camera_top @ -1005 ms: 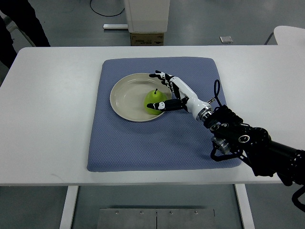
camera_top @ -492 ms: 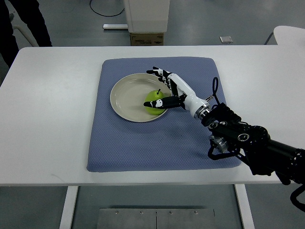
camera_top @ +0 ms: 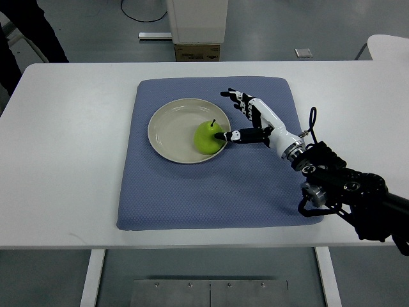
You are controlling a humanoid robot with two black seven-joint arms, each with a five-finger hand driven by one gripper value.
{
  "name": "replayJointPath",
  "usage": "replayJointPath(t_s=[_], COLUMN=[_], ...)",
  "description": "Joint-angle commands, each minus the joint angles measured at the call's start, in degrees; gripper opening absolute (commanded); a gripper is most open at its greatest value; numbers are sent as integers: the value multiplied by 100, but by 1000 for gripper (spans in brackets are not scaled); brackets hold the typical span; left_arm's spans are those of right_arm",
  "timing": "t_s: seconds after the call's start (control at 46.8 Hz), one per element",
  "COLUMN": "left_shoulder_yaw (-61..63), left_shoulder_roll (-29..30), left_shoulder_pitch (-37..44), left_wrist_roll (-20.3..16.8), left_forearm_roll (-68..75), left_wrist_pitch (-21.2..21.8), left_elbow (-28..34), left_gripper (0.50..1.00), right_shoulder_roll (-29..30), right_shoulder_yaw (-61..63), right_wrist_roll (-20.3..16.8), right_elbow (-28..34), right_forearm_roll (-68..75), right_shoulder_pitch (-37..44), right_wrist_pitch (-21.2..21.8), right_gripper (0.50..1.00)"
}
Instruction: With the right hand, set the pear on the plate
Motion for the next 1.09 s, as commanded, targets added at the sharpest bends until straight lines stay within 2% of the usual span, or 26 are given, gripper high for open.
replayJointPath(t_s=[0.0,0.192,0.449,0.556,0.812,1.069], left_shoulder_yaw=[0,0,0,0,0,0], left_shoulder_roll=[0,0,0,0,0,0], left_shoulder_pitch=[3,3,3,3,3,3], left_wrist_roll=[3,3,-6,-6,-6,-6], left_forearm_roll=[0,0,0,0,0,0], left_wrist_pitch=[1,1,1,1,1,1], left_elbow=[1,1,1,1,1,1], left_gripper=[1000,1000,1000,1000,1000,1000], right_shoulder_roll=[-136,-365,-356,-312,426,523], right_shoulder_yaw=[97,580,1784,2268,3753,3833], right_wrist_roll=[0,0,0,-239,-257,-240], right_elbow=[1,-60,-359,-351,-447,-491], right_forearm_roll=[0,18,27,27,35,35], right_shoulder_pitch=[-57,-285,-444,-558,-830,-927], right_wrist_pitch=[5,-4,-74,-74,-92,-100], right_gripper=[1000,1000,1000,1000,1000,1000])
